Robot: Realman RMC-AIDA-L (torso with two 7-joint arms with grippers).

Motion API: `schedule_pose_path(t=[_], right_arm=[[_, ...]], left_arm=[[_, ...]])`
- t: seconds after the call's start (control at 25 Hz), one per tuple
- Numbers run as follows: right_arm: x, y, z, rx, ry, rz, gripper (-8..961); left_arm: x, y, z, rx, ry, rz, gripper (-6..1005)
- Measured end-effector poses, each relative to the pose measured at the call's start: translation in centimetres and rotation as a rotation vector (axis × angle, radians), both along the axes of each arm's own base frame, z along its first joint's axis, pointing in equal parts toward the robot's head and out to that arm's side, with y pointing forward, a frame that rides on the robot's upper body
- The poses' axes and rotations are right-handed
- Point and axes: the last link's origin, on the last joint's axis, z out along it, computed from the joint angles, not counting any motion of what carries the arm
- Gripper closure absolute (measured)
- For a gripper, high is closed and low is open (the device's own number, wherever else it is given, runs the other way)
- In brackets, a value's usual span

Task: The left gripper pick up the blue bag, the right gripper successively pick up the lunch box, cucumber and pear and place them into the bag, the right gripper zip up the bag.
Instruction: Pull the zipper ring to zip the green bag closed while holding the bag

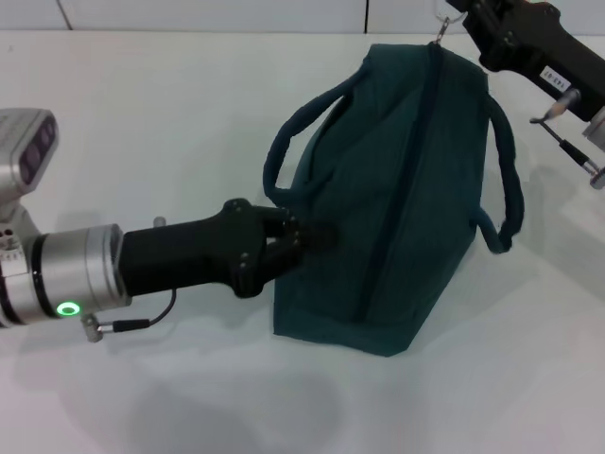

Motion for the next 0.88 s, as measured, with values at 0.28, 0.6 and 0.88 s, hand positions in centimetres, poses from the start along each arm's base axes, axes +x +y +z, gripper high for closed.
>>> schedule_pose_path(t=[0.28, 0.6, 0.88], right_arm=[[0.6, 0.6, -0.2, -0.071, 0.062, -0.107, 935], [1.7, 0.7, 0.6, -0.097, 0.200, -0.203, 935], [2.0, 0.8, 0.6, -0.107, 0.218, -0.232, 936]], left_arm=[[-1.8, 0.3, 0.9, 0.096, -0.012, 0.120, 944], [-4.6, 0.0, 3.5, 0.320, -0.014, 0.239, 942], [-3.7, 0.9, 4.0, 0.361, -0.037, 0.206, 941]])
